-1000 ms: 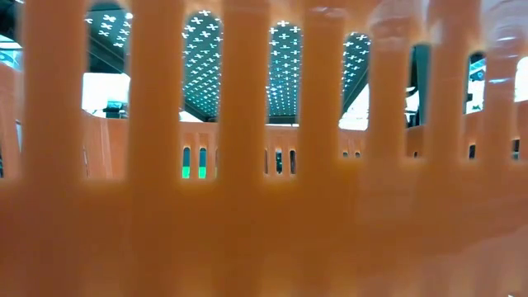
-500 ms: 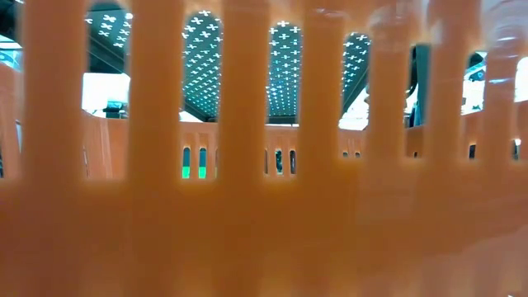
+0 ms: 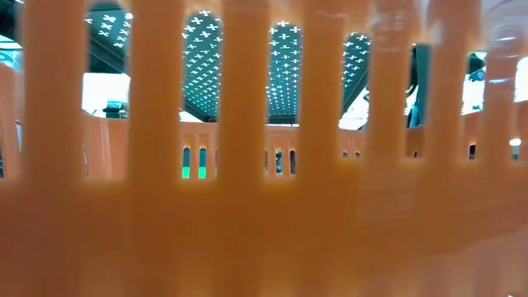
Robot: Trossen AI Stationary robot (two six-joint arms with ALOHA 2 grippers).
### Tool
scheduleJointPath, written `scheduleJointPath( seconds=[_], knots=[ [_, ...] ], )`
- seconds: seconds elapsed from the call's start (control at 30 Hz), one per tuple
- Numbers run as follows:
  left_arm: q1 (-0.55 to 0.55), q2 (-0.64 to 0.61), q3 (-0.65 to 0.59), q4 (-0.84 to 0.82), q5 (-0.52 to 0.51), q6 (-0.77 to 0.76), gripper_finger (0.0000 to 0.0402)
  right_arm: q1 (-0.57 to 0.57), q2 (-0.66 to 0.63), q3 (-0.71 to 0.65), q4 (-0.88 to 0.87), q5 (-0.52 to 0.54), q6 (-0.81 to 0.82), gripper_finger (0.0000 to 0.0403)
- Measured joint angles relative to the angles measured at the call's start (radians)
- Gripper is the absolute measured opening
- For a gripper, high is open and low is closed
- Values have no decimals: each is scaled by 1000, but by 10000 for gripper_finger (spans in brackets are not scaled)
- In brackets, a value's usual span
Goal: Pick & Place Office Desk Supplies
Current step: Put the yellow crayon box into the green basket
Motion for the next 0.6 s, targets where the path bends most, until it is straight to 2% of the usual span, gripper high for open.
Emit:
scheduleJointPath(
  seconds=[0.6],
  knots=[
    [0,0,0,0,0,0,98,1,2,0,-2,3,-74,78]
  ],
)
